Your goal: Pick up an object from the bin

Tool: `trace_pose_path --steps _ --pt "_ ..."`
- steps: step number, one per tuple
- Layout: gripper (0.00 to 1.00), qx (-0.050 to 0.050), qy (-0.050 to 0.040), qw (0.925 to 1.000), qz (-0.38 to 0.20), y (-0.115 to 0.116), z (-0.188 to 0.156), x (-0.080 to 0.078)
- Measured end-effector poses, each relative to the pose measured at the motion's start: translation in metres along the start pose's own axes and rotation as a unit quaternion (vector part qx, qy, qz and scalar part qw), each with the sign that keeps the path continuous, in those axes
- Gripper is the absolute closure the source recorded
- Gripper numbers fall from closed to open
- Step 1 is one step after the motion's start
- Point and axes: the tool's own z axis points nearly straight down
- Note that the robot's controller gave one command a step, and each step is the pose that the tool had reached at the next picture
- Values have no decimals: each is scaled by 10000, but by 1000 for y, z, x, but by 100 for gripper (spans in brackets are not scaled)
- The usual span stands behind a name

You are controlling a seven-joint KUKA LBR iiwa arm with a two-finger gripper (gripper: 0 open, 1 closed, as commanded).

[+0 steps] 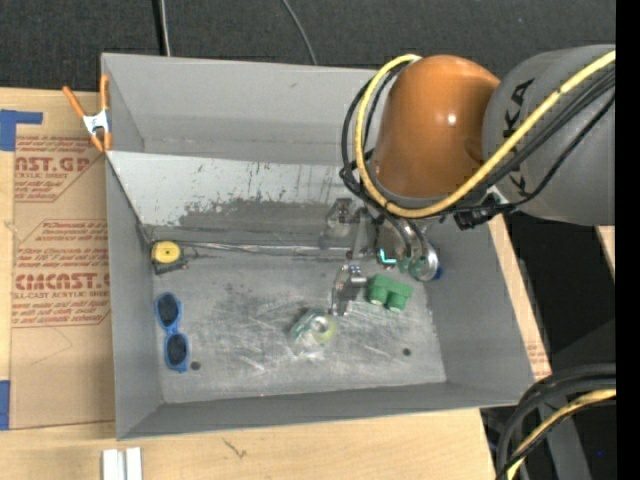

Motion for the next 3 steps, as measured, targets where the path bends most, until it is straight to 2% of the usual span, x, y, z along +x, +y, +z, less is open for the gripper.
trace_pose_path --steps 1,2,3 --pt "0 0 -79 9987 -510 -39 152 35" --pt "100 0 -44 9986 -518 -38 148 35" --pt "0 -1 -26 9987 -518 -38 150 37"
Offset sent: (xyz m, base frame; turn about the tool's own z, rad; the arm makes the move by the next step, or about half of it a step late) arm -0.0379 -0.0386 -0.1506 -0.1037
